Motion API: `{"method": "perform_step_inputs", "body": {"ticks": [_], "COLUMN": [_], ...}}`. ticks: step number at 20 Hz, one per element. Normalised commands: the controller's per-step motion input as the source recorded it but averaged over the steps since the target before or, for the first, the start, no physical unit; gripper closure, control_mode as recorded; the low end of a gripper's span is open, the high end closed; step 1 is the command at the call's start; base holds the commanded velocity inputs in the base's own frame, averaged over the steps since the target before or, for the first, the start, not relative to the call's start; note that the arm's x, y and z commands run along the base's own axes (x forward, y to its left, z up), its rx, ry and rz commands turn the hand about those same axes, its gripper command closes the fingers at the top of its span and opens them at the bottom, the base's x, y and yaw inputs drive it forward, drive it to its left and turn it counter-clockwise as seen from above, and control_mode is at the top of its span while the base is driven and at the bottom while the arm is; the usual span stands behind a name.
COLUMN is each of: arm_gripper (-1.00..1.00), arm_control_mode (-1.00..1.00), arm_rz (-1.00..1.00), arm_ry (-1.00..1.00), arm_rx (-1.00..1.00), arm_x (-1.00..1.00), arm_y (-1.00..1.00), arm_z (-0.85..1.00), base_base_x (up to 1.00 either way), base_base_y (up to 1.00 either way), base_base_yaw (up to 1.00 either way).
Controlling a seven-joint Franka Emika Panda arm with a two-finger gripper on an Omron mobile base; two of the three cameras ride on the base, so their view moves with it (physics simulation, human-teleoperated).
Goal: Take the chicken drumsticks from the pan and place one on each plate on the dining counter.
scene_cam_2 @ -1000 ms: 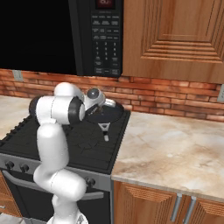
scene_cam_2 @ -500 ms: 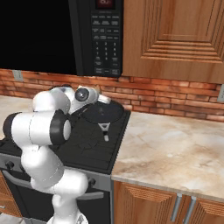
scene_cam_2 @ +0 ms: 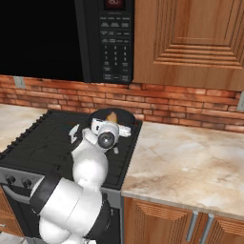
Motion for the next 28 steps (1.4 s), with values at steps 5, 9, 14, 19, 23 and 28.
{"method": "perform_step_inputs", "body": {"ticks": [5, 9, 14, 19, 23, 28], "arm_gripper": [1.0, 1.0, 1.0, 1.0, 1.0, 1.0], "arm_control_mode": [-1.0, -1.0, -1.0, -1.0, -1.0, -1.0], "arm_rz": [0.12, 0.12, 0.13, 0.12, 0.12, 0.09], "arm_ry": [0.01, 0.09, 0.14, 0.1, 0.1, 0.08], "arm_rx": [-0.15, -0.26, -0.31, -0.26, -0.16, -0.24], "arm_x": [-1.0, -1.0, -1.0, -1.0, -1.0, -0.97], "arm_y": [-0.44, -0.35, -0.37, -0.4, -0.11, 0.18], "arm_z": [0.33, 0.76, 0.93, 0.74, 0.46, -0.37], "base_base_x": [0.0, 0.0, 0.0, 0.0, 0.0, 0.0], "base_base_y": [0.0, 0.0, 0.0, 0.0, 0.0, 0.0], "base_base_yaw": [0.0, 0.0, 0.0, 0.0, 0.0, 0.0]}}
